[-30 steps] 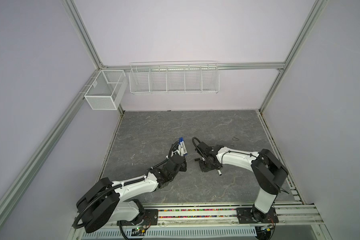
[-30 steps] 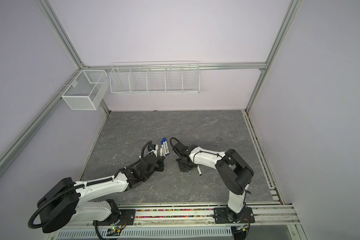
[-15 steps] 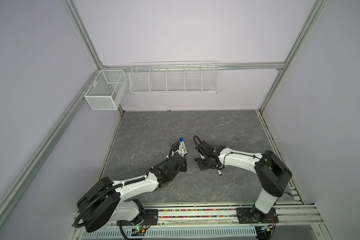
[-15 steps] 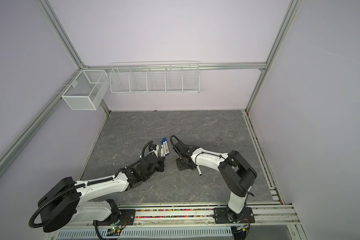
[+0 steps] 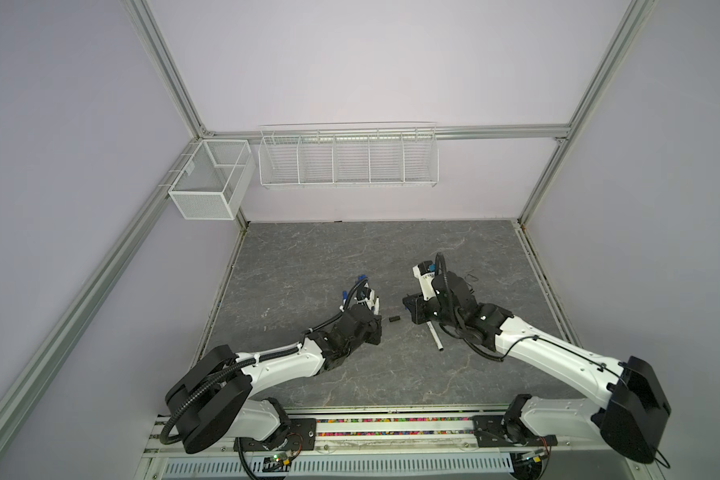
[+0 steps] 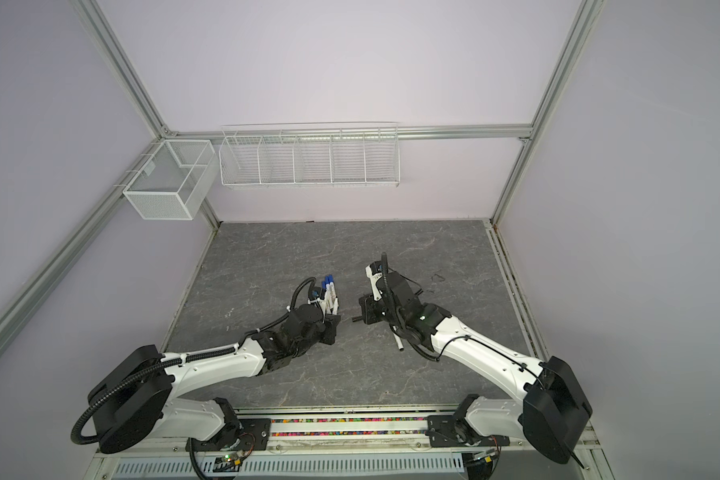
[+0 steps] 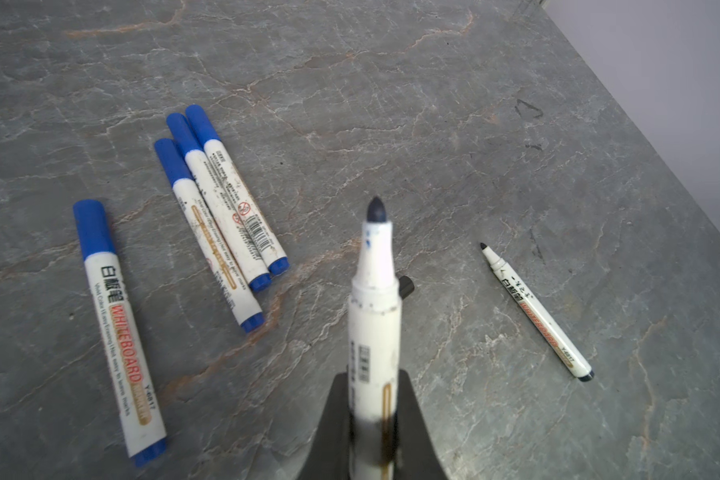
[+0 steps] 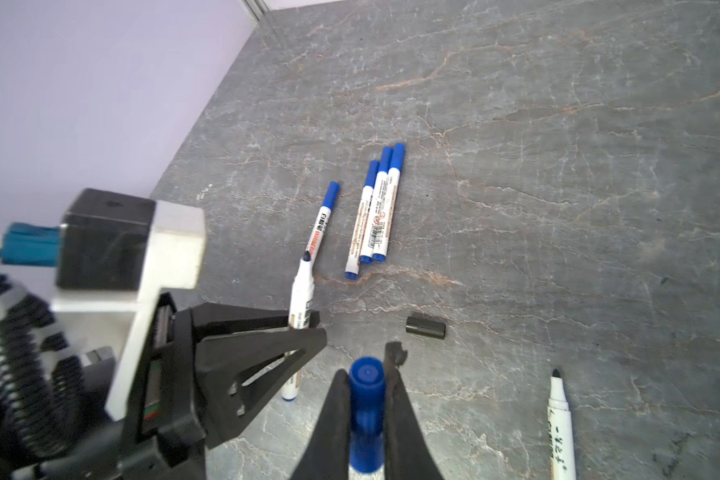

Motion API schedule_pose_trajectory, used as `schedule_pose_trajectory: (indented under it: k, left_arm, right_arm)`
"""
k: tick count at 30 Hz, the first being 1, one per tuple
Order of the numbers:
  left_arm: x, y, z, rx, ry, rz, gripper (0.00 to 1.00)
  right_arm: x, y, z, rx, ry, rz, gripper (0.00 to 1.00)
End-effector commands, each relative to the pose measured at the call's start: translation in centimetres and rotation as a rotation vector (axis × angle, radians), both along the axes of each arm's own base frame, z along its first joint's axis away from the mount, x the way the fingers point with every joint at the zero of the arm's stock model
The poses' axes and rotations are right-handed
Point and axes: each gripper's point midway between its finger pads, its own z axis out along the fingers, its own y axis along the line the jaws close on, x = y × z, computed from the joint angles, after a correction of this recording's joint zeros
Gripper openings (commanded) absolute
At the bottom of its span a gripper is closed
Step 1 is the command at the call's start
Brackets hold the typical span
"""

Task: Insert the pens into the pen caps
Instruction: 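Lift the blue cap with the right gripper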

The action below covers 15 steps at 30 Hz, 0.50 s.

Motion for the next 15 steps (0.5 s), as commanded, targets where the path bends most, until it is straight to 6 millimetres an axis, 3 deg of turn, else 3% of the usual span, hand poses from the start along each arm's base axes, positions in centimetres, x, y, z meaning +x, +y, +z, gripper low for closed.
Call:
schedule_pose_trajectory:
  k: [1,9,11,15]
  left_arm:
    - [-0.2,-1.7,1.2,-0.017,-0.029,-0.059,0.00]
    - [-2.2,-4.4,1.0,0.016,-0.078,-0.212,0.00]
    - [-2.8,-5.2,1.0,0.035,-0.097,-0.252,0.00]
    - [-3.7,-6.4,1.2,0.020,-0.100,-0.306,0.00]
  right_arm:
    - [-0.1,1.1,1.0,0.072,-0.015,0.043,0.06]
    - [0.0,1.8,1.6,0.088,-0.024,0.077,0.07]
    - [0.3,2.2,2.9,0.107,-0.043,0.081,0.07]
    - [0.2,2.4,3.3,0.125,-0.038,0.083,0.07]
